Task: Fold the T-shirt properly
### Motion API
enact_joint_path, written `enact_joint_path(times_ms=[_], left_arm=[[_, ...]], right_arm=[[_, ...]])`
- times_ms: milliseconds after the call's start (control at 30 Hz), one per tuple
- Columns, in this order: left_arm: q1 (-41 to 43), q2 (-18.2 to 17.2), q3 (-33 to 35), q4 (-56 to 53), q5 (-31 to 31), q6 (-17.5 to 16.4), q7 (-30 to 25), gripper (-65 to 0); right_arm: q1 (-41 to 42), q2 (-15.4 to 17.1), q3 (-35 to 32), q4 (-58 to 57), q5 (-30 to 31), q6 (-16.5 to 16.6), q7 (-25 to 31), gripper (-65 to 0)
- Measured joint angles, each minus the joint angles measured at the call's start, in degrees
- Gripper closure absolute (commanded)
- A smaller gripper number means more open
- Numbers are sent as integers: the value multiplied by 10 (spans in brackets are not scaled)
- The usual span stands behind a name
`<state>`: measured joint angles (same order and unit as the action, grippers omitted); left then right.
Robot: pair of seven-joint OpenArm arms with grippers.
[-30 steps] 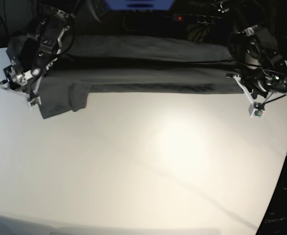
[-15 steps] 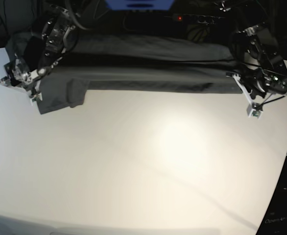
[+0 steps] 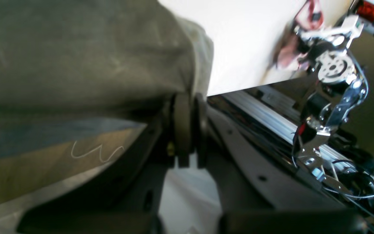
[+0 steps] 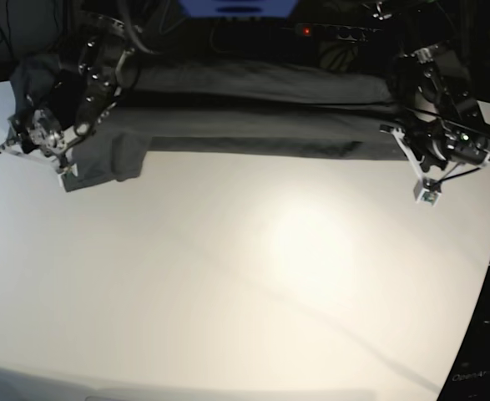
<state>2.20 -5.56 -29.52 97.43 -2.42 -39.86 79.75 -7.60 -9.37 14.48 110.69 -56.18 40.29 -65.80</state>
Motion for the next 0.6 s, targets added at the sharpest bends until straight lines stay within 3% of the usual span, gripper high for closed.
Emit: enact_joint_path(times_ms=[600], left_arm=[[-24, -11, -3, -95, -2, 0, -32, -23]], right_arm=[[0, 1, -6, 0, 0, 0, -23, -1]])
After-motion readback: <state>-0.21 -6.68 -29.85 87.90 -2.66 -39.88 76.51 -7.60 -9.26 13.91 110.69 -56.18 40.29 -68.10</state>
